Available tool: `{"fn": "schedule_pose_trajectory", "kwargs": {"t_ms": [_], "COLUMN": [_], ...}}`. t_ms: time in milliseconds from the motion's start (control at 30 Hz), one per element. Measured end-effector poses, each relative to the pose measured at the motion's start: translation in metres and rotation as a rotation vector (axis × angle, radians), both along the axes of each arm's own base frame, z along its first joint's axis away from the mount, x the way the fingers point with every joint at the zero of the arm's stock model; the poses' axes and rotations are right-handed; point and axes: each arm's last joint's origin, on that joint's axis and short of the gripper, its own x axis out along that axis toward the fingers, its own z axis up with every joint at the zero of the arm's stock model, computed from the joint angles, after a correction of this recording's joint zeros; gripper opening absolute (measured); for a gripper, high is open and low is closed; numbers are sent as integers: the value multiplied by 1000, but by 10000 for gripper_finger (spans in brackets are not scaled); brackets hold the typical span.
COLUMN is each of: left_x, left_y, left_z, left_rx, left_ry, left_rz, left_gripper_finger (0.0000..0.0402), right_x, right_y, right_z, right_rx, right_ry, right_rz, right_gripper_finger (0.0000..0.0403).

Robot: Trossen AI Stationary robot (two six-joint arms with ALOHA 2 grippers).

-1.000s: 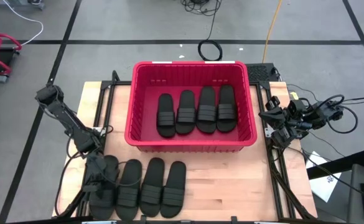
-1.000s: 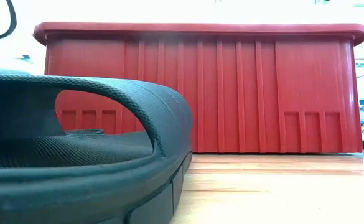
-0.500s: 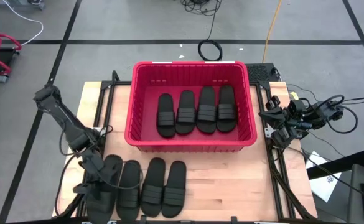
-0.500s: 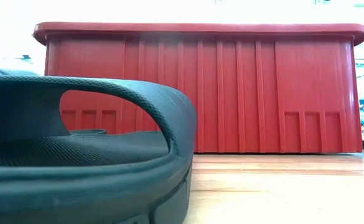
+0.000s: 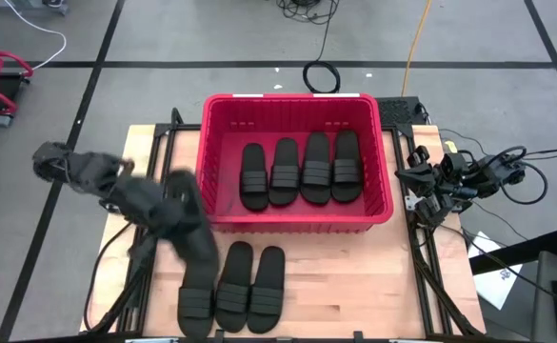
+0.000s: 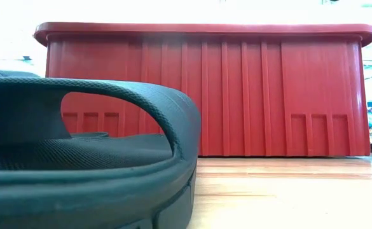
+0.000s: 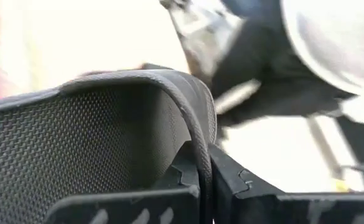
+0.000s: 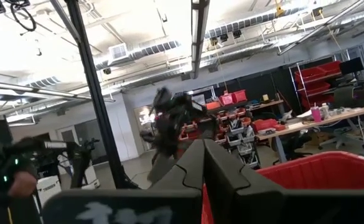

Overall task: Pick and place slides into bin
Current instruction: Put the black slipper into the bin

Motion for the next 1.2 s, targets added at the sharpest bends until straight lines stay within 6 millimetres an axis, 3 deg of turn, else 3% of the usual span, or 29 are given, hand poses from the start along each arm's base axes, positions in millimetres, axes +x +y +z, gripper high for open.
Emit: {"fn": "schedule_pose_trajectory", "kwargs": {"t_ms": [167, 333, 500, 633, 800, 1100, 1200], "left_x": [35, 75, 100, 120, 135, 147, 149], "left_y": [50, 110, 168, 202, 218, 229, 231], "left_z": [33, 46, 41, 22, 13, -28, -50], "left_rx": [182, 247, 218, 257, 215, 213, 190], "left_ry": [-77, -161, -59, 116, 59, 159, 215], "left_rz": [81, 89, 91, 92, 24, -55, -86], "left_gripper_finger": [1, 0, 0, 0, 0, 0, 0], "right_x": [0, 0, 0, 0, 0, 0, 0], "right_y": [0, 0, 0, 0, 0, 0, 0], "right_z": [0, 0, 0, 0, 0, 0, 0], "right_rx": [-24, -53, -97, -137, -153, -142, -147], "right_ry": [1, 2, 4, 6, 6, 8, 8], "right_rz": [-9, -19, -34, -49, -52, -55, -58], "right_gripper_finger": [0, 0, 0, 0, 0, 0, 0]}}
